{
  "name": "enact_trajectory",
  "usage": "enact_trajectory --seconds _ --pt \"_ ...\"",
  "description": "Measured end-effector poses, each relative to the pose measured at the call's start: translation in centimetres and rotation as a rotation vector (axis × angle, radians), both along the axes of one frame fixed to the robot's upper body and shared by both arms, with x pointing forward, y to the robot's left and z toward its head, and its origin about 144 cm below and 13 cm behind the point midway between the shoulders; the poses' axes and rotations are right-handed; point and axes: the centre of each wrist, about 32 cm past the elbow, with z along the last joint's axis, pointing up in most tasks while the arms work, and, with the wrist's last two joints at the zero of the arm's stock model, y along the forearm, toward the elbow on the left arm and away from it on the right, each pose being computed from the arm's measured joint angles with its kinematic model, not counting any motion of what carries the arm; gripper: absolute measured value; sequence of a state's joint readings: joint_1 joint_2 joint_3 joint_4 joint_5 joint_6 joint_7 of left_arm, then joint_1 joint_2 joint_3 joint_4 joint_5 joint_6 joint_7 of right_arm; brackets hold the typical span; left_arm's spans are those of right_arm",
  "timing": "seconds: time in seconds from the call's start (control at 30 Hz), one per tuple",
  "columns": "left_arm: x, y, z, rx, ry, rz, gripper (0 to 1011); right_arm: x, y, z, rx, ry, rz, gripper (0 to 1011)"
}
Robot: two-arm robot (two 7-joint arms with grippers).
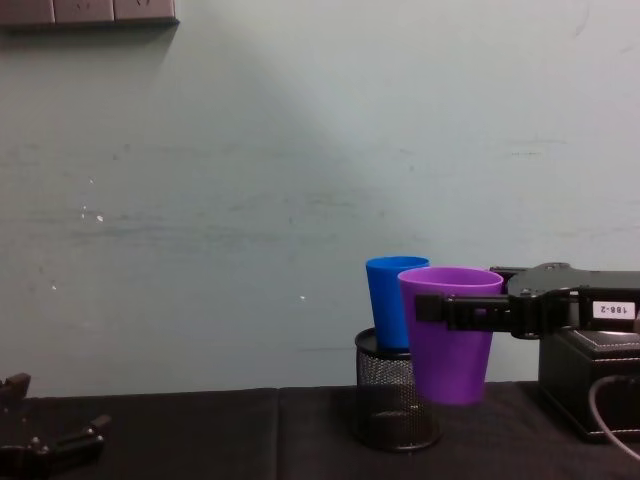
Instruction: Pick up one cup with a gripper and tap it against the other cup.
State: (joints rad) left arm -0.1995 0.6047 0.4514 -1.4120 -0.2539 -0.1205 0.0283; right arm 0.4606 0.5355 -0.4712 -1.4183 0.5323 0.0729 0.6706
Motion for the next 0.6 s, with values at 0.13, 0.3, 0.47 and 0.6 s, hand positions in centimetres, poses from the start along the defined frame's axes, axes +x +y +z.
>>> enact_trajectory --seconds 0.13,0.3,0.47,0.6 --pt "0.0 0.0 0.0 0.0 0.0 0.0 1000 0.0 0.0 0.0 0.0 0.0 0.0 733" --pt "0.0 0.0 0.0 0.0 0.0 0.0 1000 0.0 0.0 0.0 0.0 0.0 0.0 732" --pt "0.0 0.0 0.0 0.0 0.0 0.0 1000 0.0 0.0 0.0 0.0 0.0 0.0 733" --pt "0.0 0.0 0.0 0.0 0.0 0.0 1000 0.0 0.0 0.0 0.0 0.0 0.0 733"
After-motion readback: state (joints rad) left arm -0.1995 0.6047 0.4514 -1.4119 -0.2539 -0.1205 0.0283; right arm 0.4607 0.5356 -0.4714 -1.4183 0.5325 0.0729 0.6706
